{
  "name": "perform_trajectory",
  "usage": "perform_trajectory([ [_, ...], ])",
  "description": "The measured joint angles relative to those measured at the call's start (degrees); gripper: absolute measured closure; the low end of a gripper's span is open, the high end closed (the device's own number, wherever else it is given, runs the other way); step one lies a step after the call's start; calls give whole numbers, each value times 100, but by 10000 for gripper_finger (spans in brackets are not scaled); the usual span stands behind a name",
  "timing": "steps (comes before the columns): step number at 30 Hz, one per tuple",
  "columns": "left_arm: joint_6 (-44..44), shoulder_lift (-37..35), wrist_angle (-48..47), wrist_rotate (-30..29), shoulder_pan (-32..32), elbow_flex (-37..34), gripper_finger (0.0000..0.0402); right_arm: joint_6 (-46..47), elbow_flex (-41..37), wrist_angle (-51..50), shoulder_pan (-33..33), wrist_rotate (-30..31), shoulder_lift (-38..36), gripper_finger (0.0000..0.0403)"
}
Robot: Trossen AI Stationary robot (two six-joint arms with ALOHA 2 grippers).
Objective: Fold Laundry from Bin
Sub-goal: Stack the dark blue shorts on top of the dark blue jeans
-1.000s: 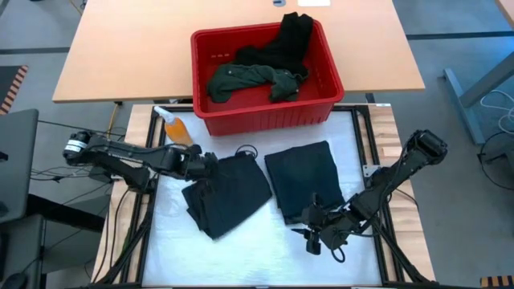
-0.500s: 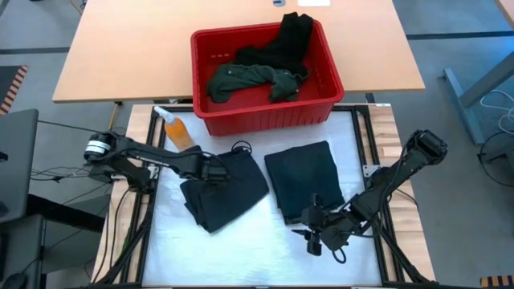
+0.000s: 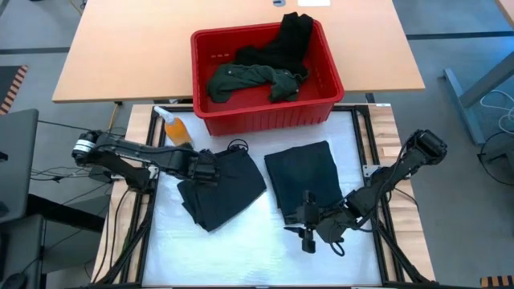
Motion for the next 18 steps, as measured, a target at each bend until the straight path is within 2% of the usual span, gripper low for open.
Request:
perform_trajectory([
  [3,-514,-98,755,708,-693,-275,271,0,0,-3,-20,2,0,196],
  [8,-2032,-54,1538,684,-1832,-566,271,-240,0,27,-7,0,2,196],
  [12,-3601,-50,2092,-225,-2588,-858,271,-302,0,31,-86,2,2,196],
  [18,-4758,-50,2127,-1258,-3165,-1114,255,-442,0,32,-134,4,2,196],
])
